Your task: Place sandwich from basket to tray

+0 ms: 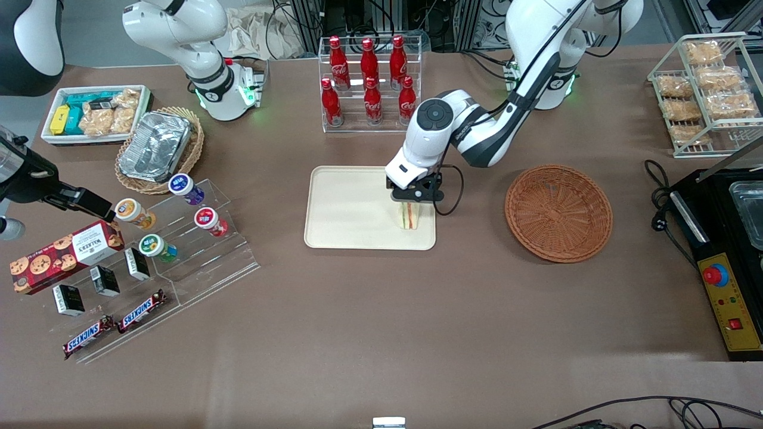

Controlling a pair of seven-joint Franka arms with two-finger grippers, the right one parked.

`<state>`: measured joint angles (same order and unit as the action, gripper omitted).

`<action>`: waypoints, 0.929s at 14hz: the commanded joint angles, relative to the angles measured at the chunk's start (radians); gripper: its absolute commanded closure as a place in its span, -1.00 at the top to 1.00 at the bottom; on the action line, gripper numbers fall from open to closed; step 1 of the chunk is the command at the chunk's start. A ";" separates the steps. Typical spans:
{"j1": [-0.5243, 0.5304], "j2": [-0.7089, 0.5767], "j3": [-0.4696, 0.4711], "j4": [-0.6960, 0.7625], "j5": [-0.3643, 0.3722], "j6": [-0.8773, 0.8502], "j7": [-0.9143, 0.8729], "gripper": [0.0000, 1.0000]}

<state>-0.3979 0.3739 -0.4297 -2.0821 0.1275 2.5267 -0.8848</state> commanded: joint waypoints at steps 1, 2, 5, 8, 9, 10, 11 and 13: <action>0.053 -0.125 0.002 0.001 0.014 -0.147 0.001 0.98; 0.085 -0.168 0.000 0.001 0.009 -0.195 0.003 0.99; 0.174 -0.291 -0.003 0.001 -0.008 -0.351 0.125 0.99; 0.286 -0.366 -0.003 0.072 -0.084 -0.515 0.234 0.99; 0.331 -0.366 -0.003 0.132 -0.098 -0.590 0.271 0.99; 0.377 -0.360 -0.003 0.198 -0.107 -0.674 0.302 0.99; 0.420 -0.352 -0.001 0.264 -0.117 -0.748 0.322 0.99; 0.500 -0.358 0.000 0.324 -0.105 -0.833 0.439 0.99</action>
<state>0.0321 -0.0015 -0.4158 -1.8368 0.0343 1.7784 -0.5449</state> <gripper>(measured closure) 0.004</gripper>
